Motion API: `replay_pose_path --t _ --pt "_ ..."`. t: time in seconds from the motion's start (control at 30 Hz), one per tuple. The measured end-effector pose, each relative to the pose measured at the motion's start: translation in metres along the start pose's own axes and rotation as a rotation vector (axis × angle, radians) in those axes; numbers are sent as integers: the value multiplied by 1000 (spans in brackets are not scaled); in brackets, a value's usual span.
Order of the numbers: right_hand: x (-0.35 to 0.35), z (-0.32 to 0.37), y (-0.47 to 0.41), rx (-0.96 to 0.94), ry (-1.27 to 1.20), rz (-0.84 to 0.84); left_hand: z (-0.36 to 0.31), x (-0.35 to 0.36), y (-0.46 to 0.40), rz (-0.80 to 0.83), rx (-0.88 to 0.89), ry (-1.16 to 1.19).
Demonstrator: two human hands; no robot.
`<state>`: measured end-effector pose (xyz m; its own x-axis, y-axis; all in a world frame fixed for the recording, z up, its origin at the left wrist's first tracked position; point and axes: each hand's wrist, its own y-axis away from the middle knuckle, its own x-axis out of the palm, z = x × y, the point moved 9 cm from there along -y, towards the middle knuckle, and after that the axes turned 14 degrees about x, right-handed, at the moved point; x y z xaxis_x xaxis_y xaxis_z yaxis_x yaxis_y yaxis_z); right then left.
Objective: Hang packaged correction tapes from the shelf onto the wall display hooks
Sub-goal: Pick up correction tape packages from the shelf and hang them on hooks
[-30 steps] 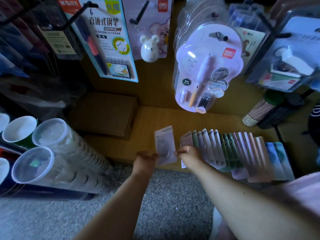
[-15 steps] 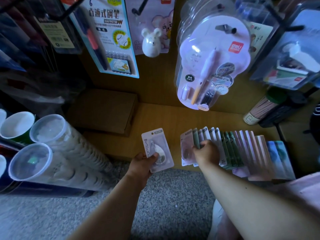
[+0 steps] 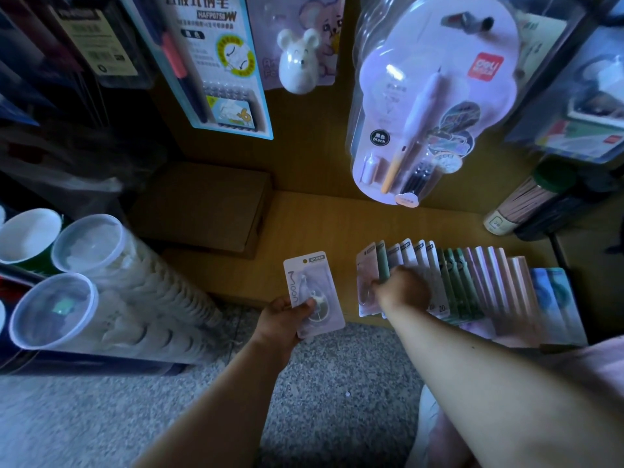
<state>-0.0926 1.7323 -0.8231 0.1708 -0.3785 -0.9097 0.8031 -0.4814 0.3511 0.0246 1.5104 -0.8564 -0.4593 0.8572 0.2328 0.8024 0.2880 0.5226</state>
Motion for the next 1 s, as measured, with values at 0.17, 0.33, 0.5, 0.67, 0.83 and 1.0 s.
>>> replay_pose_path --t 0.17,0.33,0.5,0.67,0.83,1.0 --pt "11 12 10 -60 -25 75 3 -3 1 -20 -26 -13" --pt "18 11 1 -50 -24 100 7 -8 0 -40 -42 -19" --pt "20 13 1 -74 -19 105 10 -9 -2 -41 -47 -9" --pt "22 15 0 -85 -6 92 11 -10 -2 -36 -47 9" --pt "18 14 1 -83 -39 94 22 -16 -8 -81 -41 -137" --pt "18 10 0 -66 -71 113 28 -19 -14 -205 -34 -222"
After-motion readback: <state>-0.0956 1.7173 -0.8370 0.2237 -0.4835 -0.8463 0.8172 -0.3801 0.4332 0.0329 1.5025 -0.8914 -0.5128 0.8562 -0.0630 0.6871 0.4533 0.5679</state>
